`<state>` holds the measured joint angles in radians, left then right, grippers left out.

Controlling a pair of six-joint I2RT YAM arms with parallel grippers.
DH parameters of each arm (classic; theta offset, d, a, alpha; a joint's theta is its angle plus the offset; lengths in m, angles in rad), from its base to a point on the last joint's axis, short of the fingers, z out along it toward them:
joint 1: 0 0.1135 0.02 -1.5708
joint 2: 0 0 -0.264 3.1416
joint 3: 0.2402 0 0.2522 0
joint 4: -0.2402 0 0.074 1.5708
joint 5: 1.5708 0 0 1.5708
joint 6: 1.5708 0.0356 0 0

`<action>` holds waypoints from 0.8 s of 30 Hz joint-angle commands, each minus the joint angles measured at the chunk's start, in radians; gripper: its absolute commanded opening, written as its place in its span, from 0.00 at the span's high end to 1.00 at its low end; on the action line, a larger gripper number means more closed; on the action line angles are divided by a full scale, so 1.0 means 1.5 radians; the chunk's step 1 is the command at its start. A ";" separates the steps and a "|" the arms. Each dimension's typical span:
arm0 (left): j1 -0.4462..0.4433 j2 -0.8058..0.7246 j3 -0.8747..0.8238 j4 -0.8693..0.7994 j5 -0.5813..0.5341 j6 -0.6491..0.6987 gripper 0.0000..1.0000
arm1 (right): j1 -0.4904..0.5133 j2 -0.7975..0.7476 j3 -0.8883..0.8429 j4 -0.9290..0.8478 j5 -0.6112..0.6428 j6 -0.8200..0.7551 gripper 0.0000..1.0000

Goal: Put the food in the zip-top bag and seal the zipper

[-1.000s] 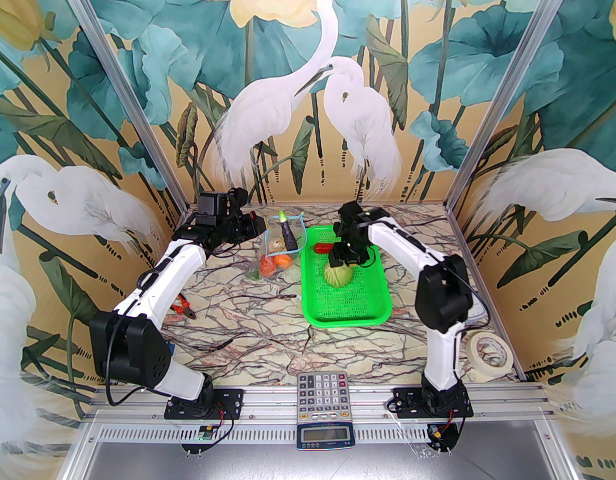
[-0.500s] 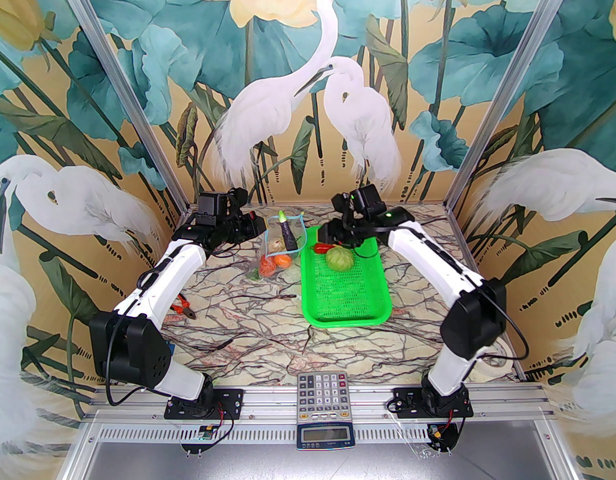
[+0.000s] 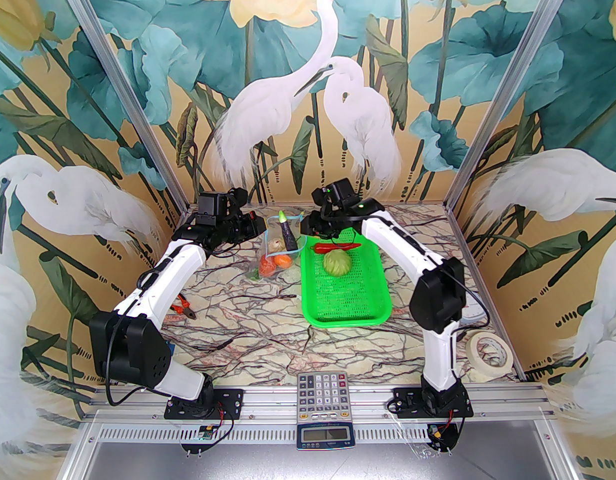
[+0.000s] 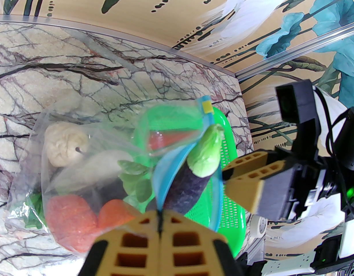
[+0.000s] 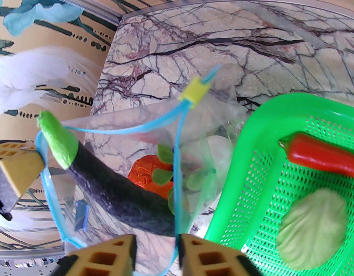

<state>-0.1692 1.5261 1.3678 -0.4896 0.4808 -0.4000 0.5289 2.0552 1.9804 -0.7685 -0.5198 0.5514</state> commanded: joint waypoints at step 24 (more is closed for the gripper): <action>0.025 -0.113 0.165 -0.178 -0.153 0.079 1.00 | 0.027 0.126 0.403 -0.093 0.019 -0.042 1.00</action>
<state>-0.1356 1.3773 1.6287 -0.7300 0.2893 -0.3019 0.5739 2.2108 2.5755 -0.8955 -0.4728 0.4961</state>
